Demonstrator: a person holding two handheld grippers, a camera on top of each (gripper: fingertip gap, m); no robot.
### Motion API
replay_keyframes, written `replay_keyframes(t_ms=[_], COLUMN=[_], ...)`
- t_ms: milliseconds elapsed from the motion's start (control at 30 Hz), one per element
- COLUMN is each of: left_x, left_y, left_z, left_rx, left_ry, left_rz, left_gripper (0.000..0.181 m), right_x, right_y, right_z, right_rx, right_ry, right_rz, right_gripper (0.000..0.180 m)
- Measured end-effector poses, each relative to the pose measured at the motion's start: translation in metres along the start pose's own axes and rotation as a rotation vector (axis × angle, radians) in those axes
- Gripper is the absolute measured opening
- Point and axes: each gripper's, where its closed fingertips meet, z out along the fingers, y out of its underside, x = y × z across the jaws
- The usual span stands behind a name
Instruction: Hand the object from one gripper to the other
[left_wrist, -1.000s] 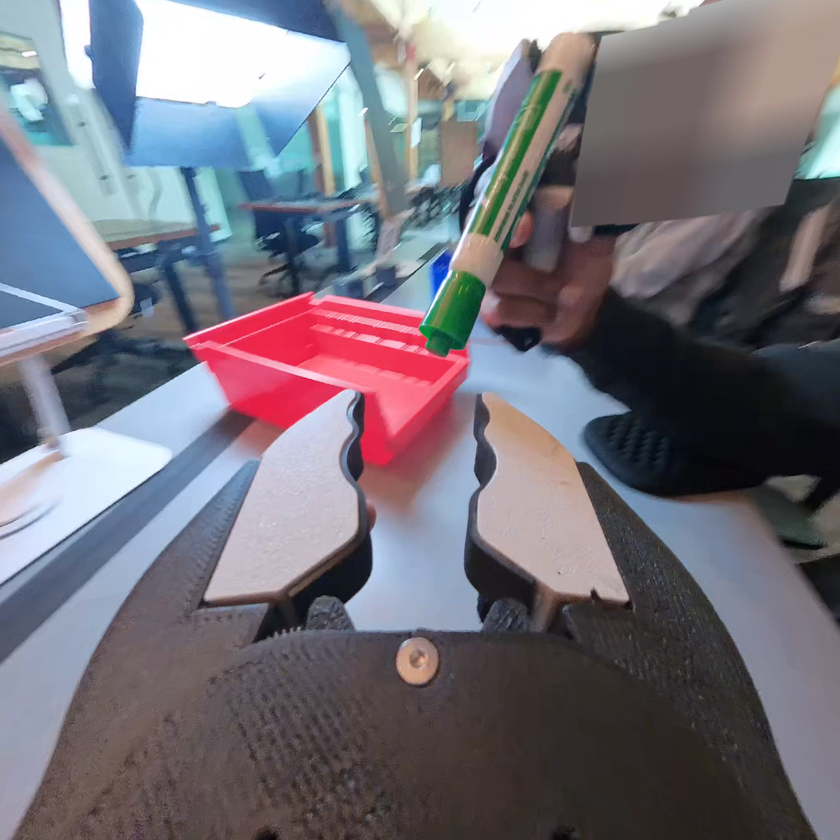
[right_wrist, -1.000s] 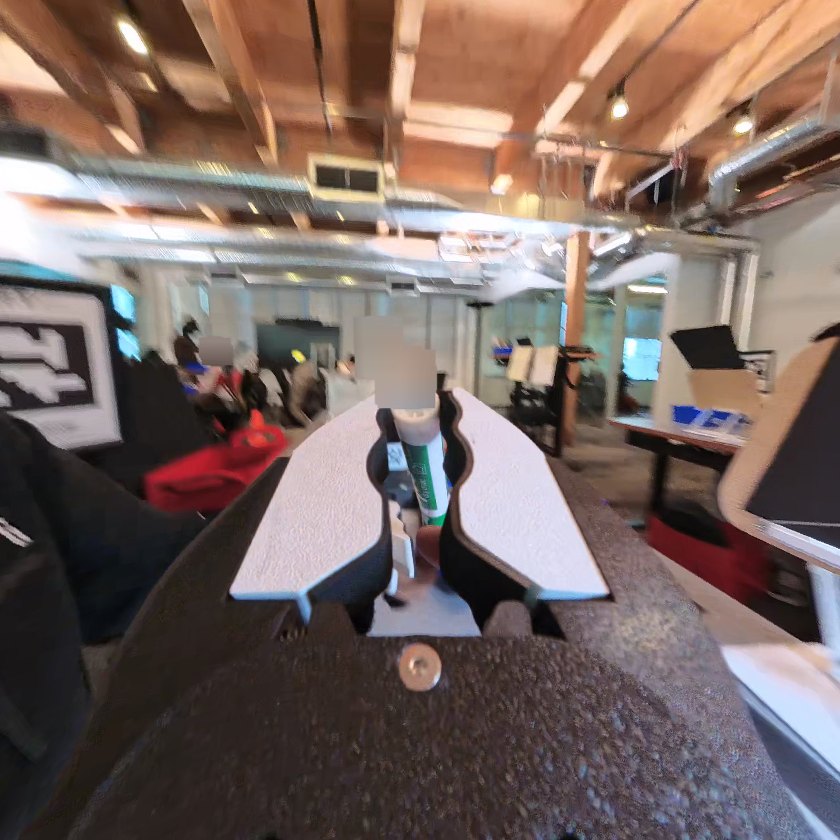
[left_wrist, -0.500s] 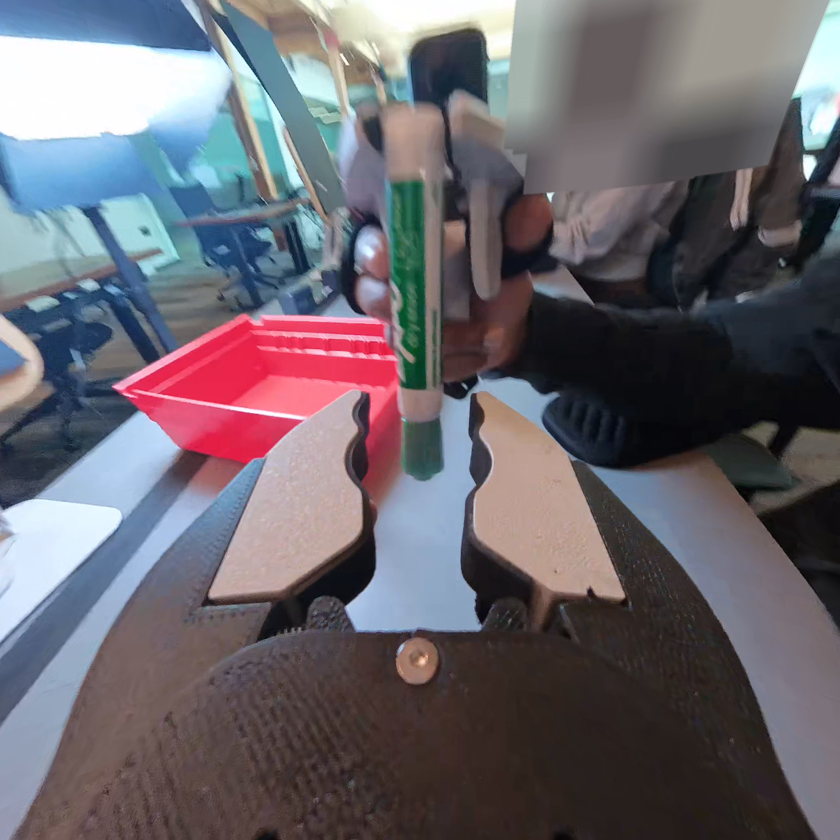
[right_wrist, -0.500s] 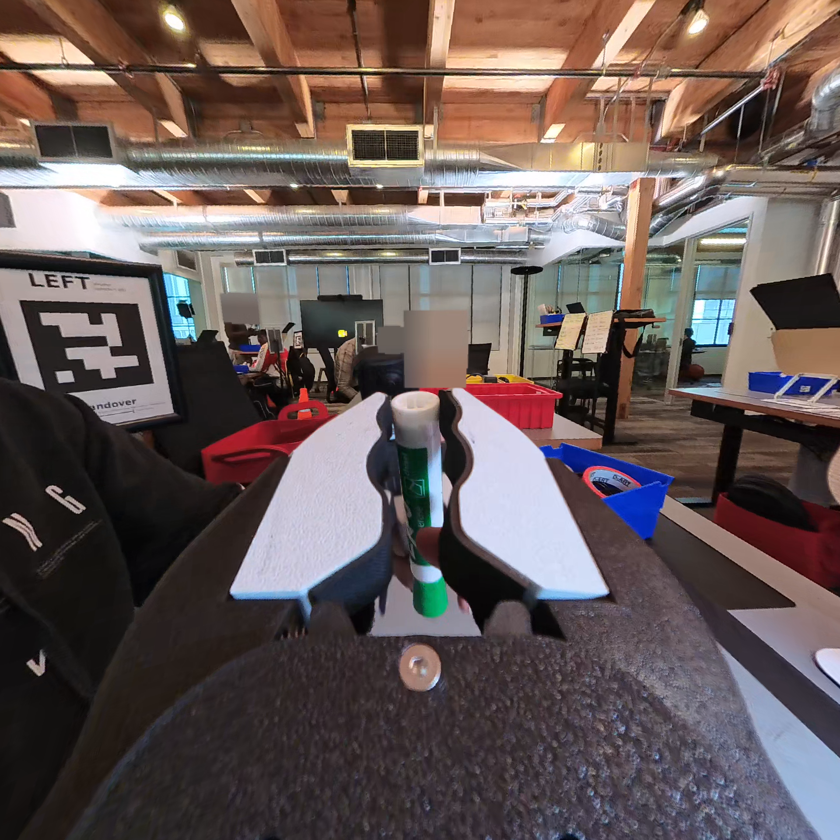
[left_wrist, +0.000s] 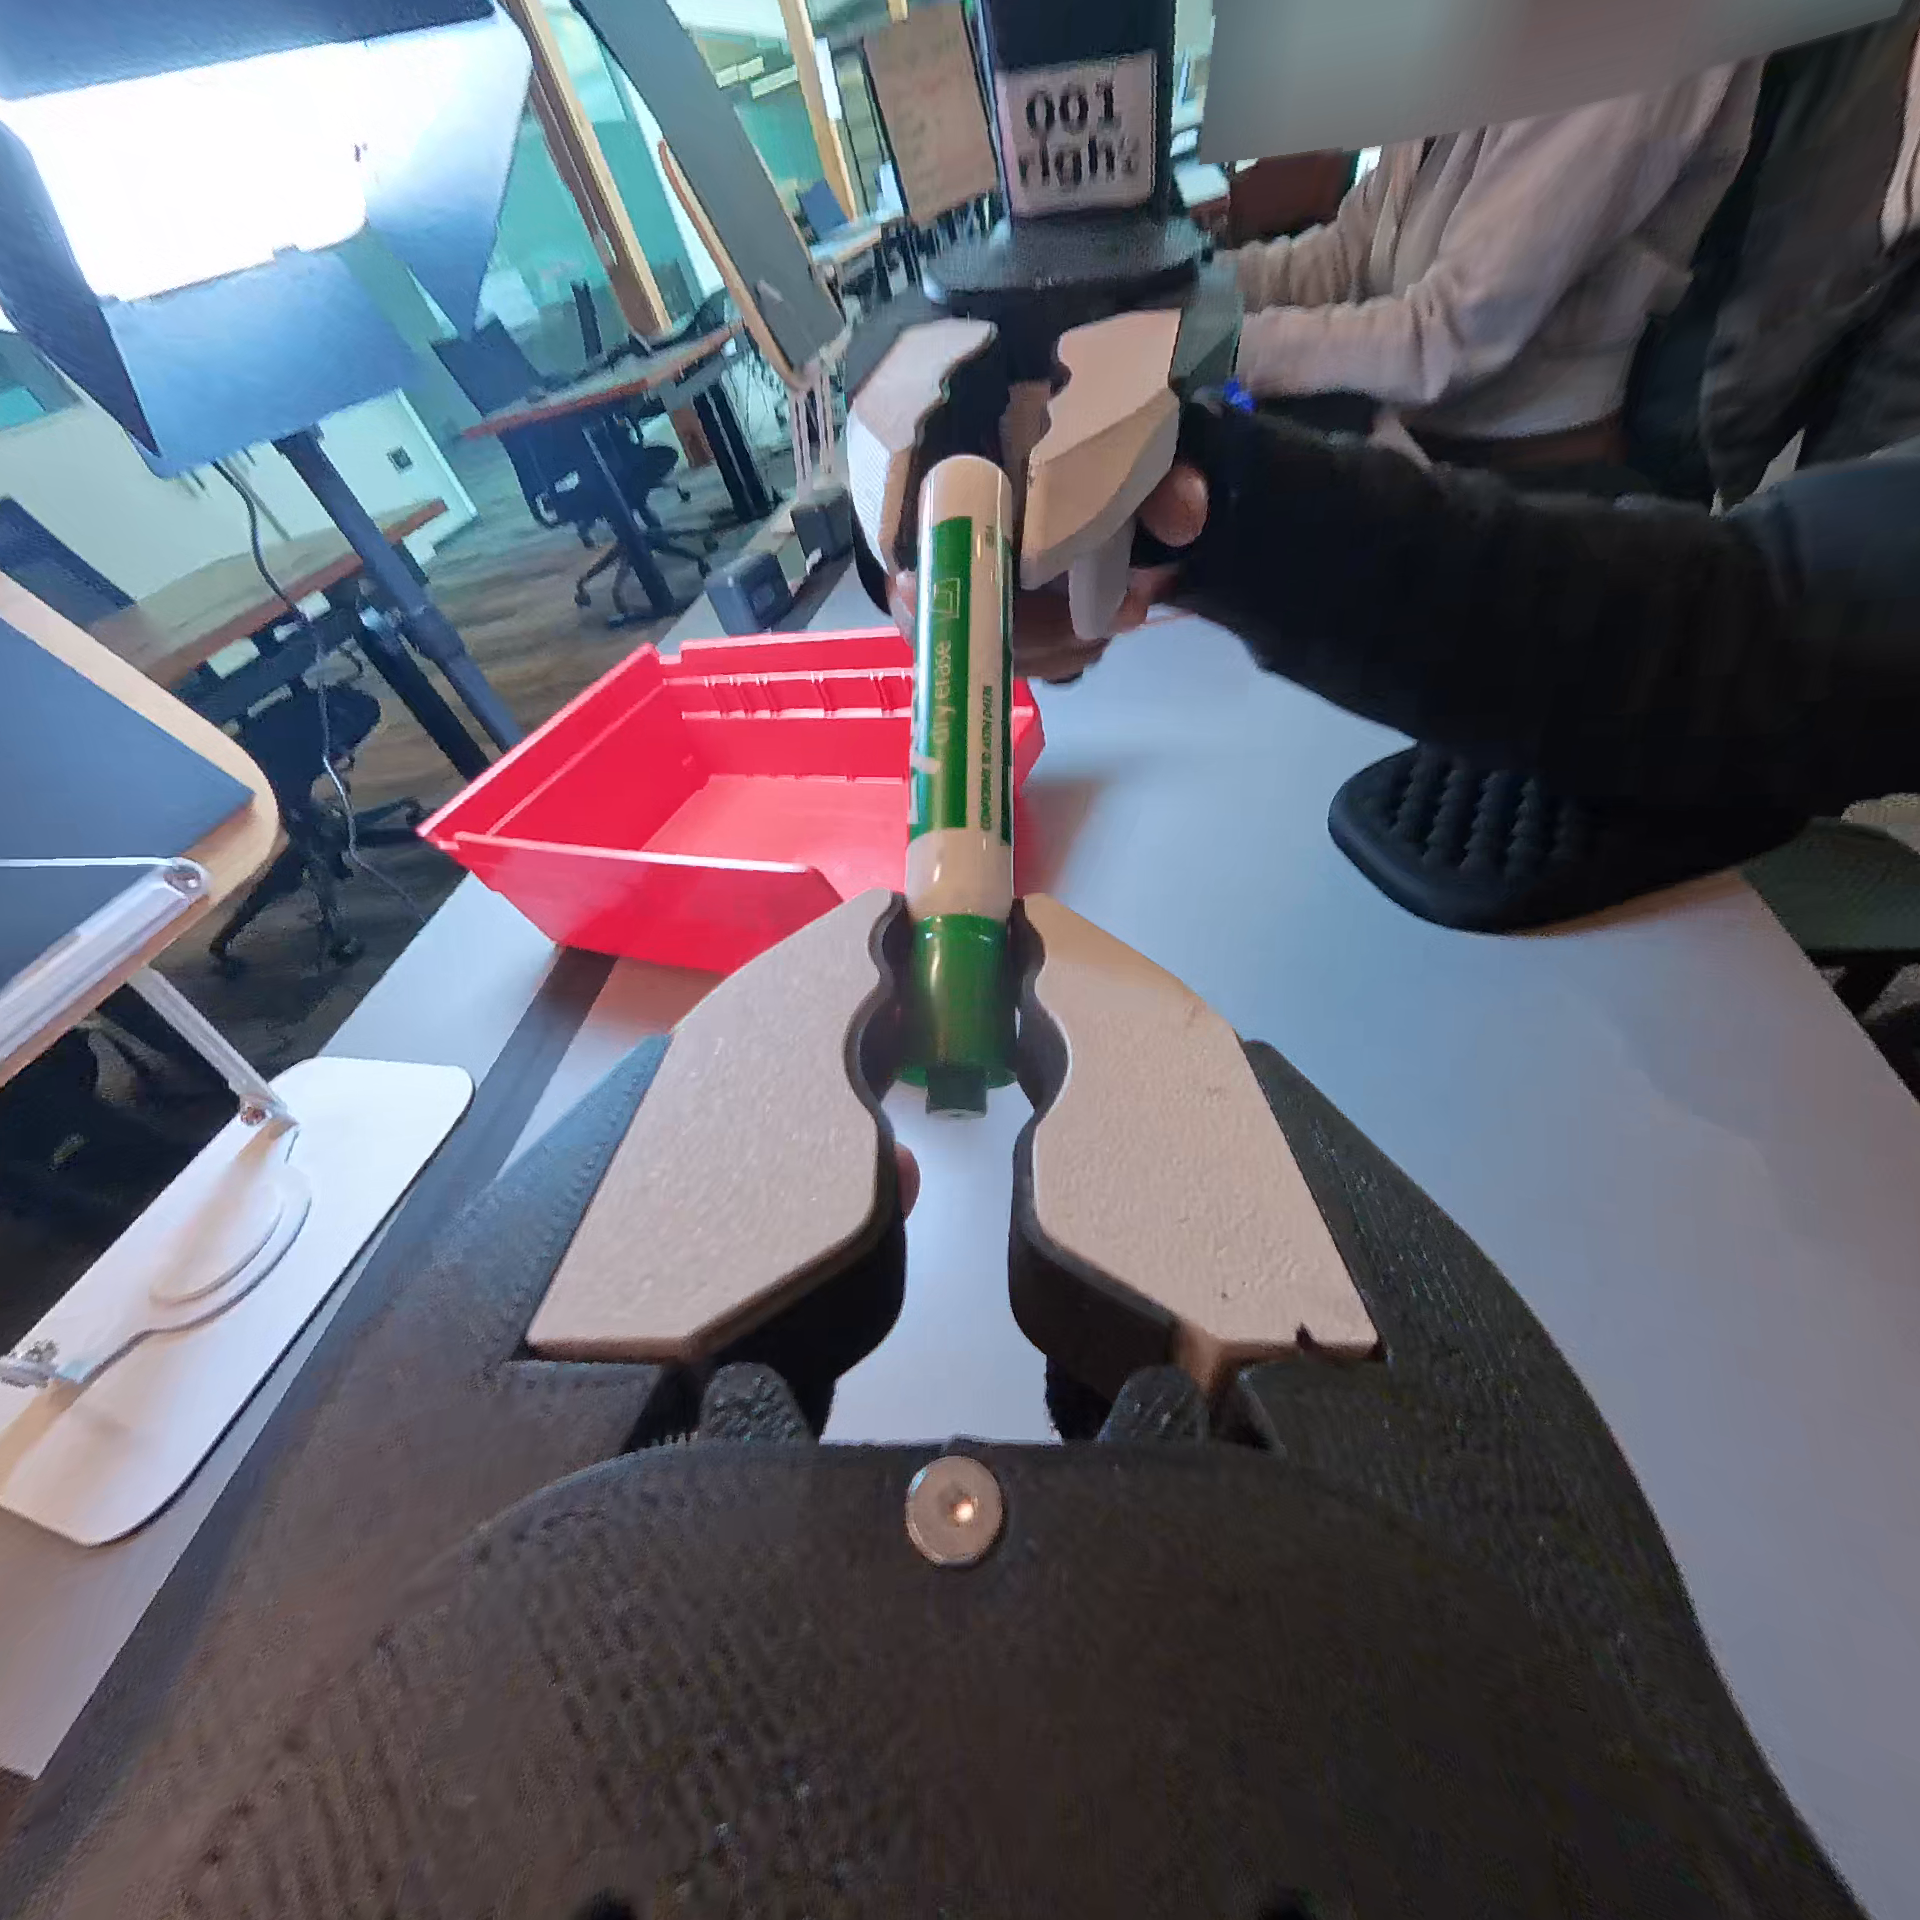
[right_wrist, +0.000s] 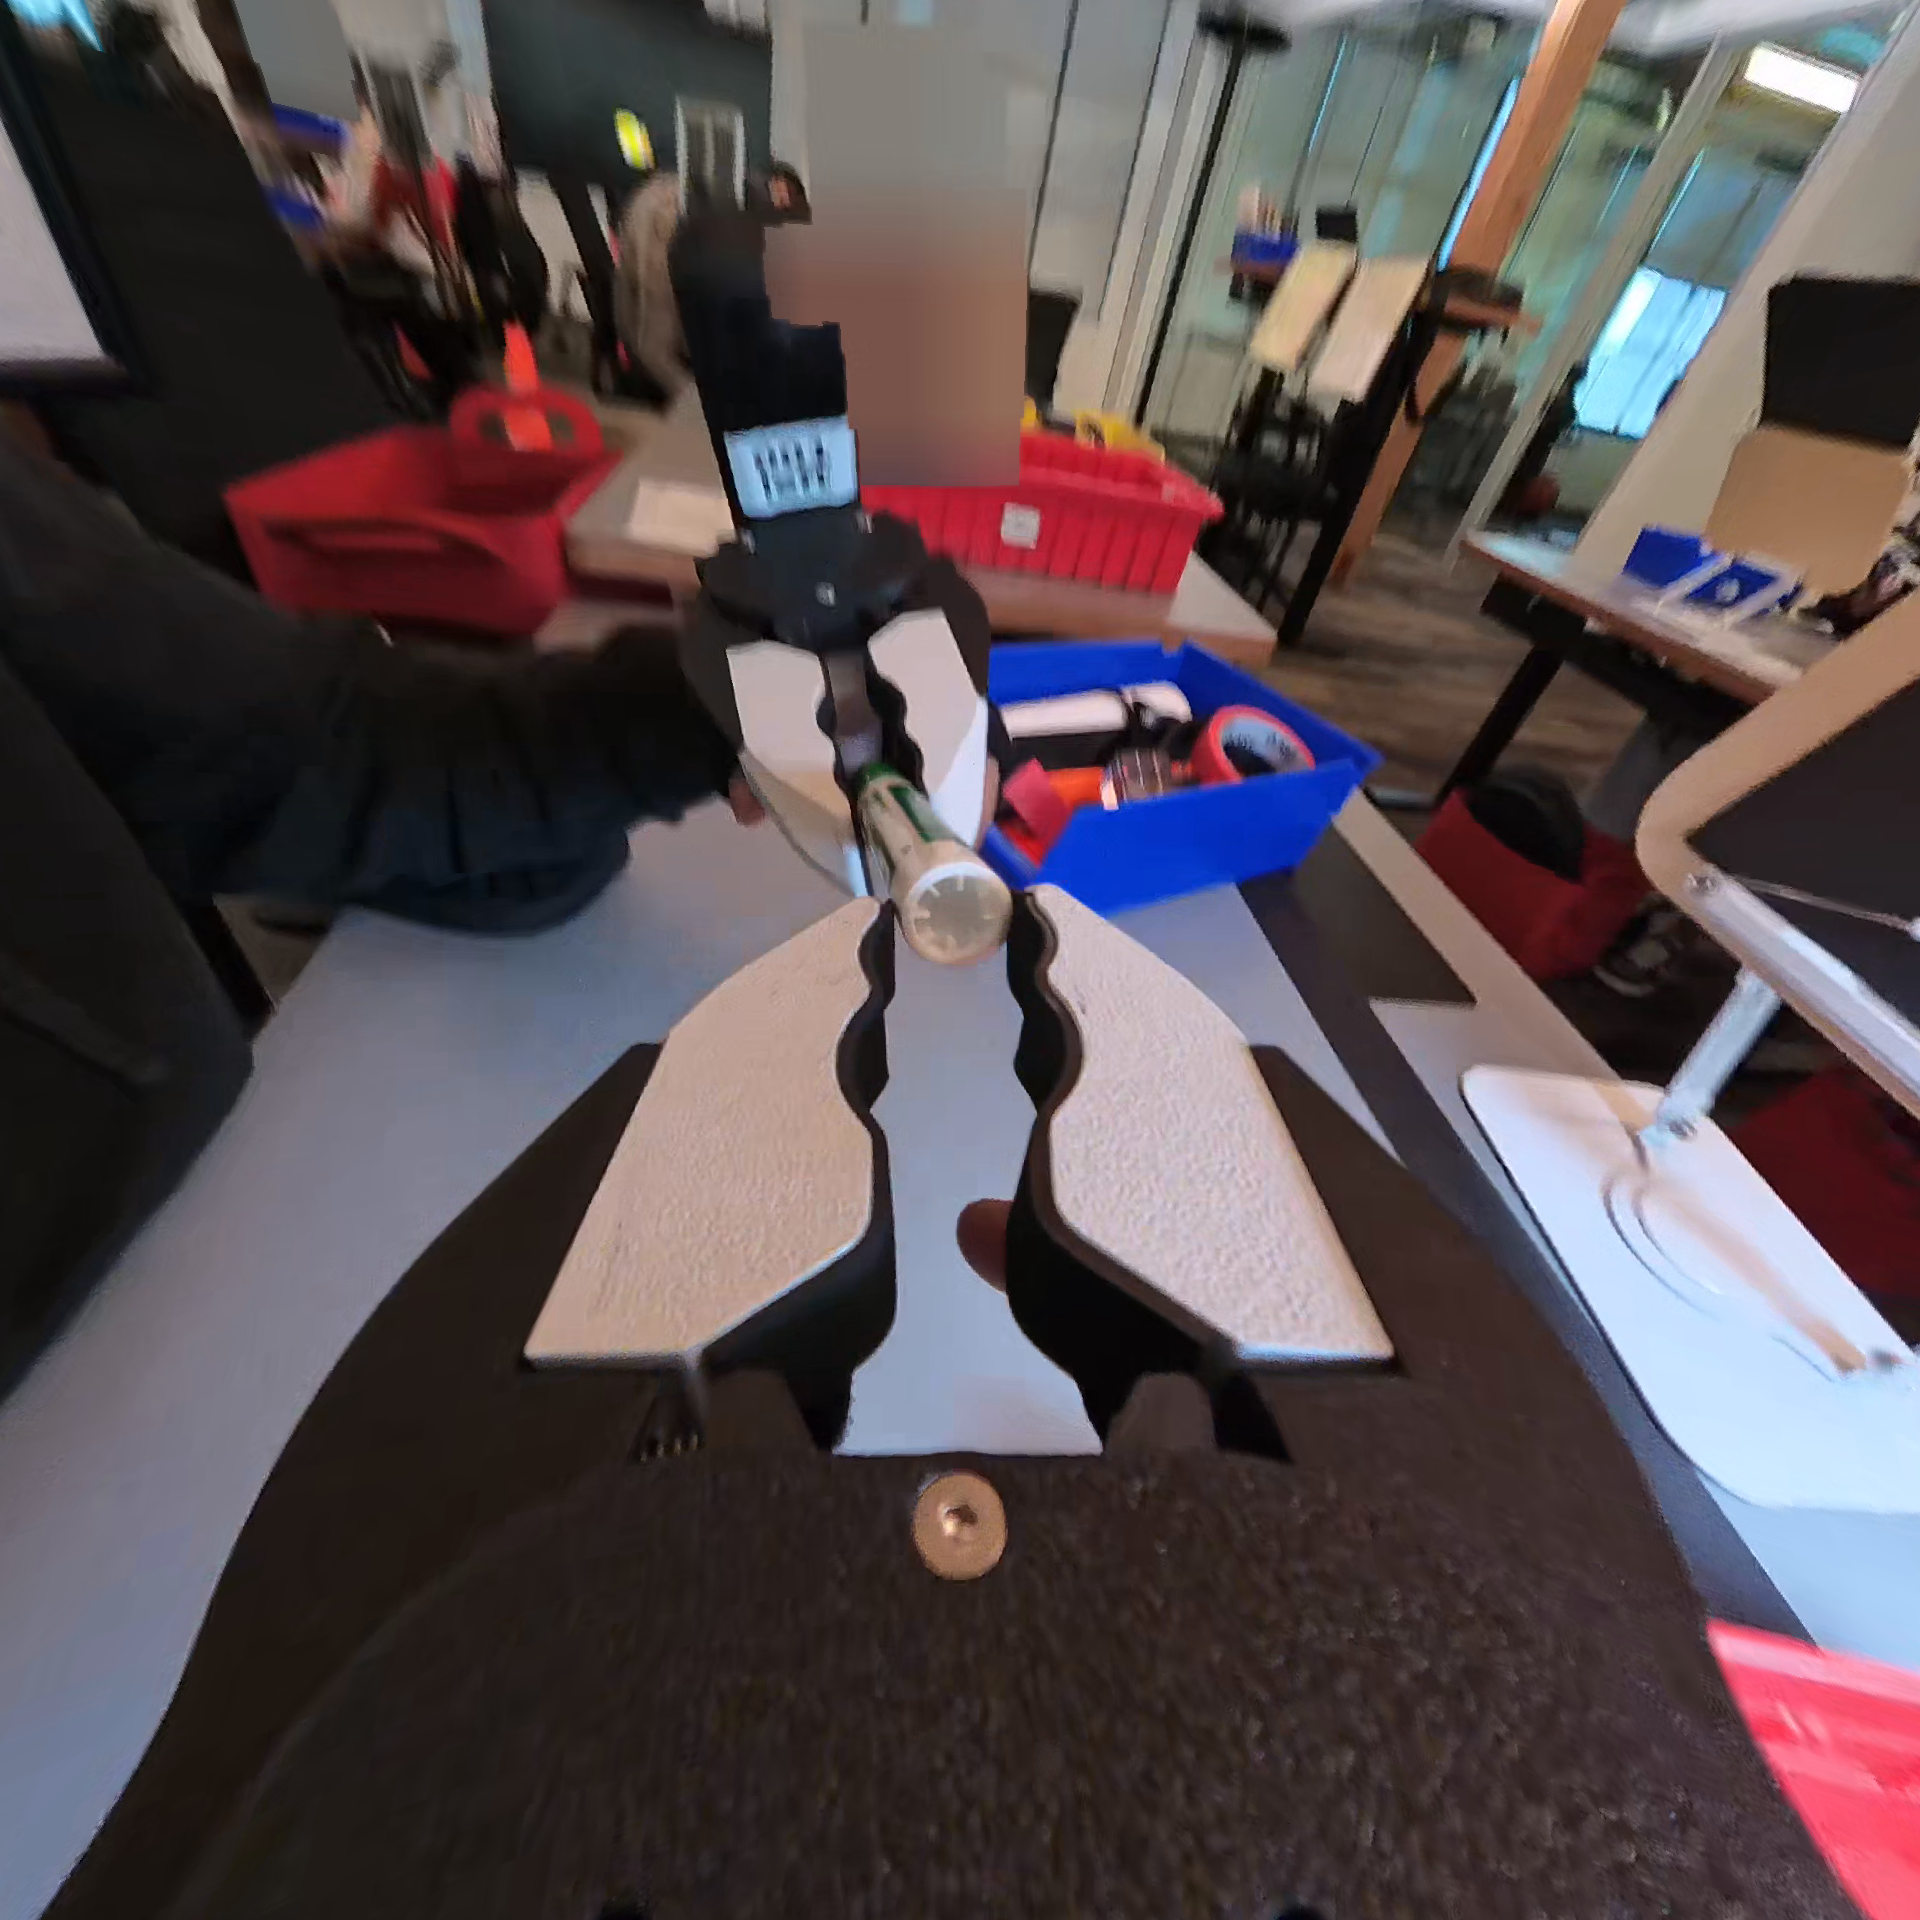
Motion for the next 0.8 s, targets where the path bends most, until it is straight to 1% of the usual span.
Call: replay_keyframes(t_ms=[67, 167, 233, 333, 433, 467, 500, 567, 600, 700, 800], left_x=[-0.003, -0.01, -0.014, -0.018, -0.013, -0.012, -0.01, -0.01, -0.009, -0.009, -0.007], left_y=[0.012, 0.034, 0.053, 0.08, 0.087, 0.088, 0.089, 0.091, 0.089, 0.067, 0.029], left_z=[0.004, 0.005, 0.005, 0.007, 0.013, 0.014, 0.013, 0.01, 0.01, 0.008, 0.002], left_rx=[-0.074, -0.22, -0.348, -0.508, -0.541, -0.551, -0.569, -0.592, -0.569, -0.42, -0.2], left_ry=[-0.028, -0.086, -0.113, -0.147, -0.133, -0.129, -0.123, -0.118, -0.109, -0.08, -0.058], left_rz=[0.019, 0.099, 0.142, 0.189, 0.194, 0.202, 0.212, 0.227, 0.213, 0.136, 0.056], left_gripper=[0.018, 0.018, 0.018, 0.018, 0.018, 0.018, 0.018, 0.018, 0.018, 0.019, 0.022], right_x=[0.009, 0.022, 0.024, 0.014, 0.009, 0.011, 0.015, 0.015, 0.015, 0.012, 0.006], right_y=[0.02, 0.038, 0.046, 0.069, 0.107, 0.115, 0.12, 0.123, 0.122, 0.106, 0.085], right_z=[-0.004, -0.008, -0.006, 0.012, 0.033, 0.039, 0.042, 0.047, 0.048, 0.049, 0.047], right_rx=[-0.15, -0.345, -0.472, -0.639, -0.794, -0.819, -0.831, -0.816, -0.786, -0.631, -0.442], right_ry=[0.08, 0.21, 0.274, 0.25, 0.197, 0.207, 0.226, 0.218, 0.21, 0.171, 0.092], right_rz=[-0.063, -0.176, -0.27, -0.346, -0.385, -0.408, -0.426, -0.429, -0.413, -0.317, -0.186], right_gripper=[0.02, 0.031, 0.035, 0.036, 0.038, 0.034, 0.024, 0.02, 0.02, 0.02, 0.02])
